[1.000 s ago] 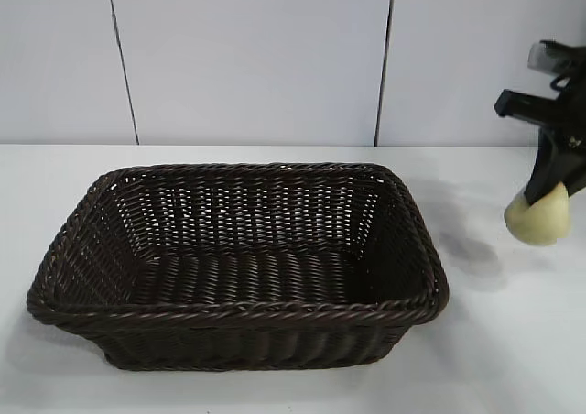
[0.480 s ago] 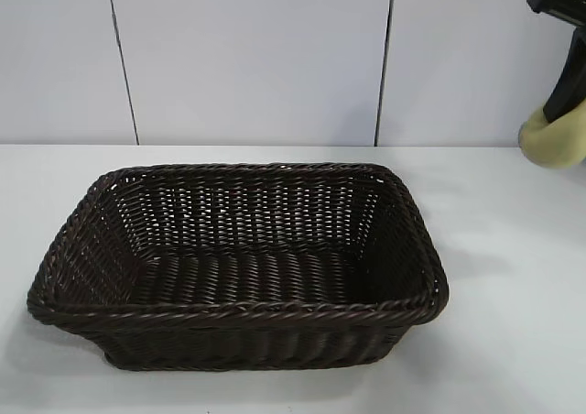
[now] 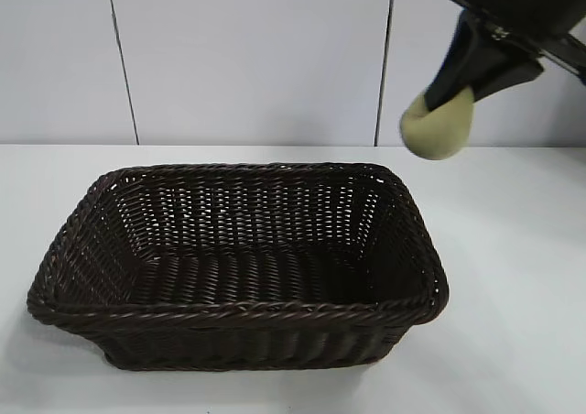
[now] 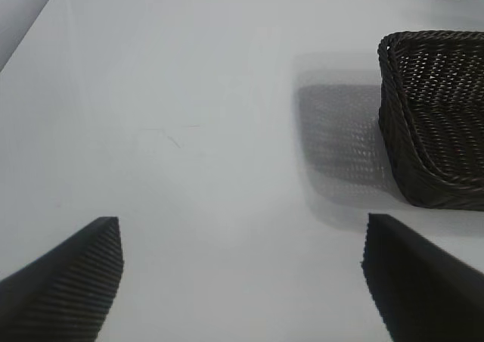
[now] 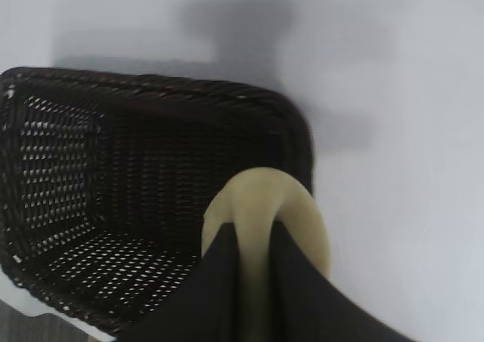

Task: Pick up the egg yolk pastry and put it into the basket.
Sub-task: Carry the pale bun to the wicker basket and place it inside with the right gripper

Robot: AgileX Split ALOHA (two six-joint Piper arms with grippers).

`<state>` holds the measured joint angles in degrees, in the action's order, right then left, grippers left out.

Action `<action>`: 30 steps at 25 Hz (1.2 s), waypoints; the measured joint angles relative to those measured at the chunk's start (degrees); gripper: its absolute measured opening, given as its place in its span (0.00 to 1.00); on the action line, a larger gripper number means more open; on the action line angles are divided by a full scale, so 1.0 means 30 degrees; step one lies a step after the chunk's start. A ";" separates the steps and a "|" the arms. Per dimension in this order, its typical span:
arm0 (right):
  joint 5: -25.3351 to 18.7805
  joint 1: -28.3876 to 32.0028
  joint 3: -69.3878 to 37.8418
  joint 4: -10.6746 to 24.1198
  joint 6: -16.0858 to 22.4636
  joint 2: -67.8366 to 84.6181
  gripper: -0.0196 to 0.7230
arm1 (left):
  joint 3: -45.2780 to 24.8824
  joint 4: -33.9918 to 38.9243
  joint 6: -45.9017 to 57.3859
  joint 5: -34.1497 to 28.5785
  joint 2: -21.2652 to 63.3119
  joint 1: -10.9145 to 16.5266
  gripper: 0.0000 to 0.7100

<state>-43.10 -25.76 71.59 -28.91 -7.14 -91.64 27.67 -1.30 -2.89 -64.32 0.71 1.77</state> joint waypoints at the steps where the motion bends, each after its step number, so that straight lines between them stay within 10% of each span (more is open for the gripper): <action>1: 0.0363 -0.0566 0.0000 -0.0023 0.0017 0.0000 0.13 | 0.0000 0.0000 0.0000 0.0000 0.0000 0.0000 0.88; 30: 0.3370 -0.2091 -0.0035 -0.1629 0.0783 -0.5478 0.17 | 0.0000 0.0000 0.0000 0.0000 0.0000 0.0000 0.88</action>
<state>-32.99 -32.04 71.49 -33.80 -4.79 -108.07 27.67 -1.30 -2.89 -64.32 0.71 1.77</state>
